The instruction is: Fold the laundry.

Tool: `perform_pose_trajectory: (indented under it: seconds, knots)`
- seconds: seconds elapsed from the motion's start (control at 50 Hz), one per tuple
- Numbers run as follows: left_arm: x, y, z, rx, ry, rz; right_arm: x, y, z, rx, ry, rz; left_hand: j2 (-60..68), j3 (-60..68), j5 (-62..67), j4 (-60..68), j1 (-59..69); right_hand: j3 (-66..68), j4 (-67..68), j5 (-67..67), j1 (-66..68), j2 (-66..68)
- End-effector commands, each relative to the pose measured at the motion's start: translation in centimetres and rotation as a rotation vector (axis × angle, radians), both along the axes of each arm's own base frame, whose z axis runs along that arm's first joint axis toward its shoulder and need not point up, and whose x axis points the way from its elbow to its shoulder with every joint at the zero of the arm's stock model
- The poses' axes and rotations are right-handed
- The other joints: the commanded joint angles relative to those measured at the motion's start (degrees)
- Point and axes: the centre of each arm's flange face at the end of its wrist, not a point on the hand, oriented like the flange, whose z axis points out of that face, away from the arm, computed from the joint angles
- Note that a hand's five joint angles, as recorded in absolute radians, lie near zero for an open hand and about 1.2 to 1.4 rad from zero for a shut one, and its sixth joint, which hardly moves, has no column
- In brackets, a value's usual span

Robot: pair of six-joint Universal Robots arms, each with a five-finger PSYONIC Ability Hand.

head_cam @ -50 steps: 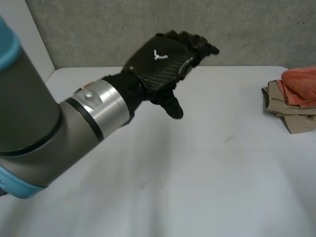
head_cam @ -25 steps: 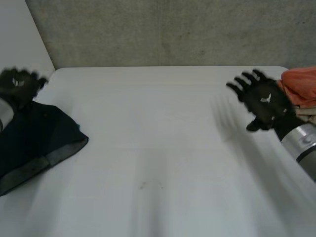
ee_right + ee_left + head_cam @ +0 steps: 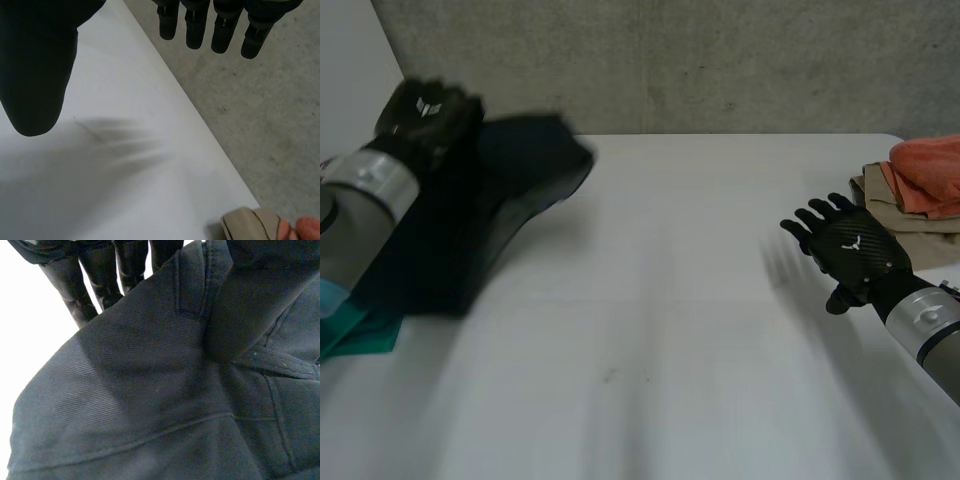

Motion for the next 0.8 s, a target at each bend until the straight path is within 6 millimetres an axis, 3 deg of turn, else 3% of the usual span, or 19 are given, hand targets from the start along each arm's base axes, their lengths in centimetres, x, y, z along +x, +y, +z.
perform_pose_trajectory:
  seconds: [0.02, 0.06, 0.1, 0.12, 0.18, 0.2, 0.26, 0.28, 0.3, 0.34, 0.4, 0.42, 0.48, 0.5, 0.56, 0.58, 0.68, 0.76, 0.8]
  knots:
    - [-8.0, 4.0, 3.6, 0.034, 0.311, -0.187, -0.5, 0.1, 0.7, 0.041, 0.008, -0.071, 12.1, 13.8, 19.9, 11.7, 20.3, -2.4, -2.3, -2.7, -3.1, -2.4]
    - [-11.6, 4.8, 1.9, 0.076, 0.32, -0.235, -0.6, 0.2, 0.9, 0.055, 0.009, -0.084, 12.1, 13.8, 19.9, 11.7, 20.3, -2.4, -2.3, -2.7, -3.1, -2.4]
    - [-13.5, 5.1, 0.5, 0.098, 0.319, -0.239, -0.6, 0.3, 0.9, 0.065, 0.01, -0.085, 12.1, 13.8, 19.9, 11.7, 20.3, -2.4, -2.3, -2.7, -3.1, -2.4]
    - [-14.7, 4.9, -1.2, 0.123, 0.314, -0.218, -0.6, 0.3, 0.9, 0.067, 0.012, -0.088, 12.1, 13.8, 19.9, 11.7, 20.3, -2.4, -2.3, -2.7, -3.1, -2.4]
    - [-16.3, 4.9, -4.0, 0.162, 0.302, -0.201, -0.7, 0.1, 1.0, 0.062, 0.014, -0.105, 12.1, 13.8, 19.9, 11.7, 20.3, -2.4, -2.3, -2.7, -3.1, -2.4]
    - [-17.6, 5.4, -5.8, 0.19, 0.29, -0.214, -0.8, 0.0, 1.0, 0.063, 0.014, -0.111, 12.1, 13.8, 19.9, 11.7, 20.3, -2.4, -2.3, -2.7, -3.1, -2.4]
    - [-19.0, 6.5, -7.7, 0.22, 0.277, -0.248, -1.2, -0.4, 1.2, 0.058, 0.013, -0.156, 10.3, 12.0, 18.1, 9.9, 18.5, -2.4, -2.3, -2.7, -3.1, -2.4]
    - [-19.6, 7.2, -8.4, 0.231, 0.265, -0.265, -1.3, -0.6, 1.3, 0.057, 0.01, -0.171, -13.2, -11.5, -5.4, -13.6, -5.0, -2.4, -2.3, -2.7, -3.1, -2.4]
    - [-19.7, 7.5, -8.6, 0.238, 0.259, -0.271, -1.4, -0.6, 1.3, 0.062, 0.005, -0.183, -24.4, -22.7, -16.6, -24.8, -16.3, -2.4, -2.3, -2.7, -3.1, -2.4]
    - [-19.9, 8.1, -8.9, 0.248, 0.248, -0.281, -1.7, -1.0, 1.6, 0.069, -0.024, -0.216, -34.6, -32.9, -26.8, -35.0, -26.4, -2.4, -2.3, -2.7, -3.1, -2.4]
    - [-19.3, 9.2, -8.3, 0.254, 0.239, -0.283, -1.8, -1.3, 1.9, 0.081, -0.067, -0.241, -42.5, -40.8, -34.7, -42.9, -34.3, -2.4, -2.3, -2.7, -3.1, -2.4]
    - [-18.6, 9.6, -6.5, 0.229, 0.252, -0.283, -1.8, -1.5, 2.2, 0.089, -0.096, -0.252, -48.3, -46.6, -40.5, -48.8, -40.2, -2.4, -2.3, -2.7, -3.1, -2.4]
    - [-17.4, 10.1, -3.9, 0.191, 0.274, -0.275, -2.0, -1.6, 3.1, 0.112, -0.125, -0.275, -52.6, -50.9, -44.8, -53.1, -44.5, -2.4, -2.3, -2.7, -3.1, -2.4]
    - [-16.0, 9.7, -2.7, 0.169, 0.277, -0.248, -2.1, -1.5, 3.5, 0.12, -0.13, -0.281, -52.8, -51.1, -45.0, -53.2, -44.6, -2.4, -2.3, -2.7, -3.1, -2.4]
    - [-13.5, 8.6, -1.5, 0.141, 0.269, -0.19, -2.0, -0.8, 5.1, 0.141, -0.142, -0.274, -52.6, -50.9, -44.8, -53.1, -44.5, -2.4, -2.3, -2.7, -3.1, -2.4]
    - [-11.9, 7.8, -1.0, 0.124, 0.255, -0.145, -1.9, -0.6, 5.3, 0.152, -0.144, -0.271, -52.8, -51.1, -45.0, -53.2, -44.6, -2.4, -2.3, -2.7, -3.1, -2.4]
    - [-8.4, 5.9, -0.9, 0.093, 0.166, -0.064, -0.9, 0.7, 5.6, 0.227, -0.154, -0.242, -53.1, -51.4, -45.3, -53.6, -45.0, -2.4, -2.3, -2.7, -3.1, -2.4]
    - [-5.3, 3.4, -2.4, 0.106, 0.072, -0.014, 1.9, 2.2, 5.8, 0.261, -0.182, -0.153, -53.1, -51.4, -45.3, -53.6, -45.0, -2.4, -2.3, -2.7, -3.1, -2.4]
    - [-3.4, 1.8, -3.5, 0.121, 0.018, 0.006, 3.1, 2.3, 4.5, 0.311, -0.193, -0.128, -53.1, -51.4, -45.3, -53.6, -45.0, -2.4, -2.3, -2.7, -3.1, -2.4]
